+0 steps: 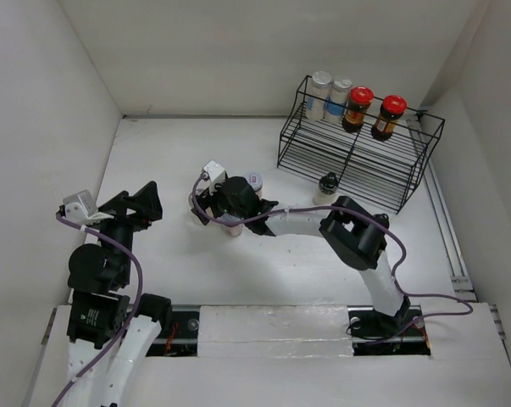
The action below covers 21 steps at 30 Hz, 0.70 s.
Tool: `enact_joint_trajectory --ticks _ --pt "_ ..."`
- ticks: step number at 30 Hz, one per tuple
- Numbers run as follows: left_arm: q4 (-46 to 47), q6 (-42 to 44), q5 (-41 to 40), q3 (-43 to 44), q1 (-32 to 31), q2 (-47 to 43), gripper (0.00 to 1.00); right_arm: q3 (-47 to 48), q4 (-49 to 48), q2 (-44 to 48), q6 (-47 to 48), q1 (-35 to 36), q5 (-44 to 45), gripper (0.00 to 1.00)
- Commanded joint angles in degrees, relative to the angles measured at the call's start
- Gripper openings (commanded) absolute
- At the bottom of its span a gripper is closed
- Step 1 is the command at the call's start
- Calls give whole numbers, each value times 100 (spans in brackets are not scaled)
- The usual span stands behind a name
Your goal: Organize the condiment bottles
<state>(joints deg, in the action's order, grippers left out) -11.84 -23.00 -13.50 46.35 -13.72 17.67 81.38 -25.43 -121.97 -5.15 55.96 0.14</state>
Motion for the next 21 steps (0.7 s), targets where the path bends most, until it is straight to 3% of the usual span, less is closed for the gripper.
enact_joint_trajectory --ticks 1,9,15,21 --pt "261 68 75 -38 27 79 76 448 99 -203 49 11 -181 90" --pt "261 68 75 -38 27 131 76 966 372 -467 154 11 -50 90" --pt "208 68 137 -38 27 131 76 924 407 -538 154 11 126 62" --pt "208 68 137 -38 27 131 76 703 232 -20 154 11 241 55"
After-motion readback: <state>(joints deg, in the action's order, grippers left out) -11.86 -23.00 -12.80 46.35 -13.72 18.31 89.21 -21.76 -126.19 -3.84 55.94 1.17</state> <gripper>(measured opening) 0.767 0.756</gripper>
